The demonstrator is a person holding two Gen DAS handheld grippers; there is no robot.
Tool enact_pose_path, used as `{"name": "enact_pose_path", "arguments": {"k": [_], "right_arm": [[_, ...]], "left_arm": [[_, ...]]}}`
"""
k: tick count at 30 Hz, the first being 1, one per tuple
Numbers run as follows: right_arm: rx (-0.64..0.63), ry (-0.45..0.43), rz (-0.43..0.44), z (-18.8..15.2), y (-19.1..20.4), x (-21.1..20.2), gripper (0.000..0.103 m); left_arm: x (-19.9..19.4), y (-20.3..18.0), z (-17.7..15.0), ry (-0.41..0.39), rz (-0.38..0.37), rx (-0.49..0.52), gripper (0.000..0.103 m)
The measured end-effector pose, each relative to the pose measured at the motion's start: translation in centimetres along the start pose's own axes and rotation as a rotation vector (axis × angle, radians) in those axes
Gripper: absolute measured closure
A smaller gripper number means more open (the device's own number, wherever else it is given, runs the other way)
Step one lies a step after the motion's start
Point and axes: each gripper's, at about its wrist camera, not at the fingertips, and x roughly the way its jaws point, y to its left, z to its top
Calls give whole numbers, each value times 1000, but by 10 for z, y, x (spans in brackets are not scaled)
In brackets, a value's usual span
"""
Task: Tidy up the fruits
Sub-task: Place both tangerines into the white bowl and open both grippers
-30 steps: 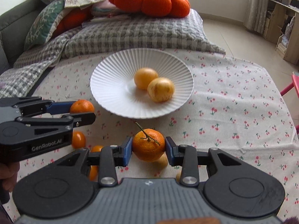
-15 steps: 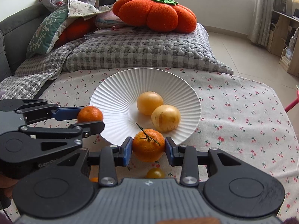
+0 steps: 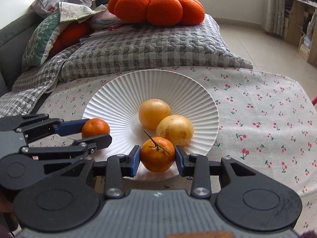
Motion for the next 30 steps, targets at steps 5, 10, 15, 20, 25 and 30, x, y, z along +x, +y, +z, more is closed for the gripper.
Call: {"name": "enact_pose_path", "arguments": {"k": [5,10,15,20,25,30], "right_arm": [[8,3,-6,-1,0,5,69],[34,7,5,0,-2,5,69],[71,3,19,0,-6,4,66],[124,-11,47,3,-10,-5,64],[92,-20,9,3,-10,-13,62],[21,-42,-21,2,-2,-25,61]], "left_arm": [[2,-2,0,-2,1,13,83],[1,-2,0,-3,3,8,83],[0,-3,0,3,7,5,81],[-6,-5,1,-5,0,-5,75],[-13,-7,2,-15,7,-11,69],[-26,-5,2,-2,12,-57,67]]}}
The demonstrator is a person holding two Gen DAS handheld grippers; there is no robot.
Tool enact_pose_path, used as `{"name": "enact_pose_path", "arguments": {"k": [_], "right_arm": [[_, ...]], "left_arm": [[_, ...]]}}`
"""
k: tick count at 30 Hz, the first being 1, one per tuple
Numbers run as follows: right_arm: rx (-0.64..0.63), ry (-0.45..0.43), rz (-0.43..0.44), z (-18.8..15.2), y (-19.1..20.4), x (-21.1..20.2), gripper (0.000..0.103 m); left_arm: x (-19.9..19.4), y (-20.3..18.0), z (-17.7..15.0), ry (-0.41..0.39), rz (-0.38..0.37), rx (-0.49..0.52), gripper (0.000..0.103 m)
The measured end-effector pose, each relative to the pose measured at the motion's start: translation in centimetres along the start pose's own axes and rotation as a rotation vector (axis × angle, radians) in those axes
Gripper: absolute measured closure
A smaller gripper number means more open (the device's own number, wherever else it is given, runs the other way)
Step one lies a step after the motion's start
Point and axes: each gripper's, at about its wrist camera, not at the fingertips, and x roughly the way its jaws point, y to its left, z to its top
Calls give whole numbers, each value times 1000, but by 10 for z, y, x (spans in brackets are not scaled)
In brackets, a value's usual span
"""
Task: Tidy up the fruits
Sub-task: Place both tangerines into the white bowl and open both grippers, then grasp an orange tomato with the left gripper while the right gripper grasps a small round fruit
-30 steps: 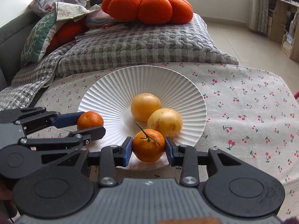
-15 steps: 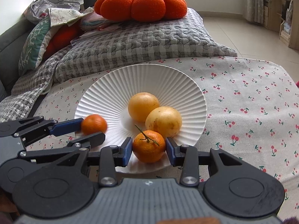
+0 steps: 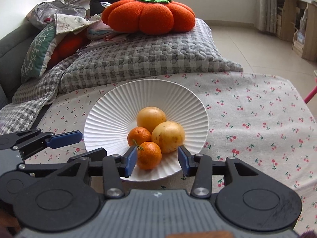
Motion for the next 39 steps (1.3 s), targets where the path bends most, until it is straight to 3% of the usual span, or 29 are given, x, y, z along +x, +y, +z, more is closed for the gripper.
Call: {"name": "enact_pose_path", "arguments": {"k": [3,11,14,21,29,33,39], "right_arm": [[-49,-44,-14,1,7,-15,58],[-117,-136,-37,-8,18,-58,35],[-116,-92,-64,-14,18,-59,30],[-80,42,-71,-30,6,-62,30],[-63,61,-70,-44,-1,-77,31],[-69,103,-60,-50,1,-72,31],[-27,196,-34,-59,-3,-59,34]], "left_arm": [[-15,5,0,-4,19,-47,59],[-45,14,-14,25,70,-148,45],[-52,11,-23,35,87,-154,38],[-60,7,-42,114,27,-224,36],[-69,15,-50,119,25,-284,36],[-70,5,-55,131,5,-256,36],[-68,-18,-62,128,-17,-136,37]]}}
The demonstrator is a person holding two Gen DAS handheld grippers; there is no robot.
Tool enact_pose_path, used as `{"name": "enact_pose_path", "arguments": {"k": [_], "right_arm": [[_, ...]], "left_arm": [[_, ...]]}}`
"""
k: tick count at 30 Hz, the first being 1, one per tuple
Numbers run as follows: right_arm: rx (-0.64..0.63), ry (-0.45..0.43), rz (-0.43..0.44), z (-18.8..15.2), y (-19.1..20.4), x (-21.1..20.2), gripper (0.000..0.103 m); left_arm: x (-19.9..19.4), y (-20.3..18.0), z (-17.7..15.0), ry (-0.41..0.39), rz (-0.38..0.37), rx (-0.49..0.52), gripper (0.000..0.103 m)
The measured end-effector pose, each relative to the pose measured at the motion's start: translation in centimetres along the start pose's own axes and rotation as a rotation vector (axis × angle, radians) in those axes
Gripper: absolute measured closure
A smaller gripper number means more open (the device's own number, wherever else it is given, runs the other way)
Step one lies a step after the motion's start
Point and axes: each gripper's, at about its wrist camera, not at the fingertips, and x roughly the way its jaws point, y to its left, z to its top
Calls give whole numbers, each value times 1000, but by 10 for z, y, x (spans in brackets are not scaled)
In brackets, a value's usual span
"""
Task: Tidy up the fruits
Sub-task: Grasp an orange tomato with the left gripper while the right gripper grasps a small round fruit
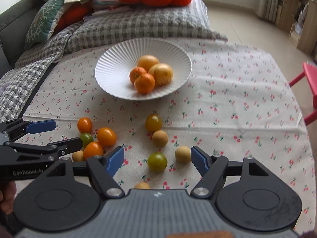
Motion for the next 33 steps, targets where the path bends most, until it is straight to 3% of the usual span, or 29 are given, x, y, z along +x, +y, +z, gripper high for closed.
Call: {"name": "enact_pose_path", "arguments": {"k": [4,9,12,16,25,27,31,33], "right_arm": [[30,63,25,-5,-2,9,40],[41,48,-9,-3,-6,10,41],[76,45,1,-2,-10,13,43],[76,56,-12,-1,-10,19,44],[134,67,-110,1,-29,37,48],[144,69,-108,1,-32,40,51],[151,68,-104,2,-33,46,59],[141,79,-104,3,-31,50,70]], "left_arm": [[6,-12,-8,22,-29,70,47],[13,-11,-8,9,-15,117,55],[17,7,0,-2,24,63,55],[28,28,5,18,18,-46,55],[55,35,4,54,41,-55,56],[59,34,3,68,36,-48,62],[62,36,2,66,20,-51,85],[62,39,4,64,6,-64,86]]}}
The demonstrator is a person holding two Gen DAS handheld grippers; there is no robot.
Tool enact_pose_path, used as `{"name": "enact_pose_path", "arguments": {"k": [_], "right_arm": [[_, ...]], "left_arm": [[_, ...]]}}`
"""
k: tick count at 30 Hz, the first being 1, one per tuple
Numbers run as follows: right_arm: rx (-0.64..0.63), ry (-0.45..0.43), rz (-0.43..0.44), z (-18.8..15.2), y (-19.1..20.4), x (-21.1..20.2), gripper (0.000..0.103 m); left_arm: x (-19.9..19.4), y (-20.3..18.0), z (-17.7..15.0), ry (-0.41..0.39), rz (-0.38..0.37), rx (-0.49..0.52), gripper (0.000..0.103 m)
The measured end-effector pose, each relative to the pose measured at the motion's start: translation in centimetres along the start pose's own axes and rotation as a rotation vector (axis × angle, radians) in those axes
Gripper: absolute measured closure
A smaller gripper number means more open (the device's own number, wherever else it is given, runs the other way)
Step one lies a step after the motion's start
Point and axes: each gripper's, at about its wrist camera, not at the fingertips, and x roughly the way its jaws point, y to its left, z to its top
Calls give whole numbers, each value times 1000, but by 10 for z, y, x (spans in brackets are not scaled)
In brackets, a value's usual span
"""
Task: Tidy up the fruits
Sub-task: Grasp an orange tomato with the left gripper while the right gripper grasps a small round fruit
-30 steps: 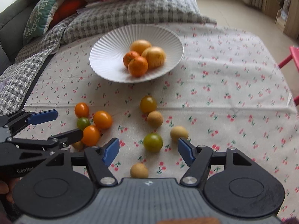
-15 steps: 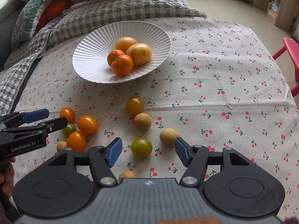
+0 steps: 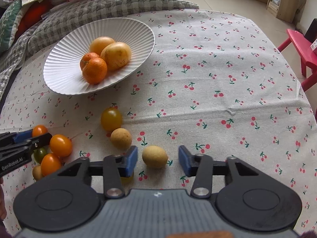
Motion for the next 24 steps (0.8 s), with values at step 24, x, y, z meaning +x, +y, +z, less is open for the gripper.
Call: {"name": "enact_pose_path", "arguments": {"k": [24], "right_arm": [[30,-92,53,12,1,-20,78]], "left_arm": [[-24,-6,14,-83,8,28,87]]}}
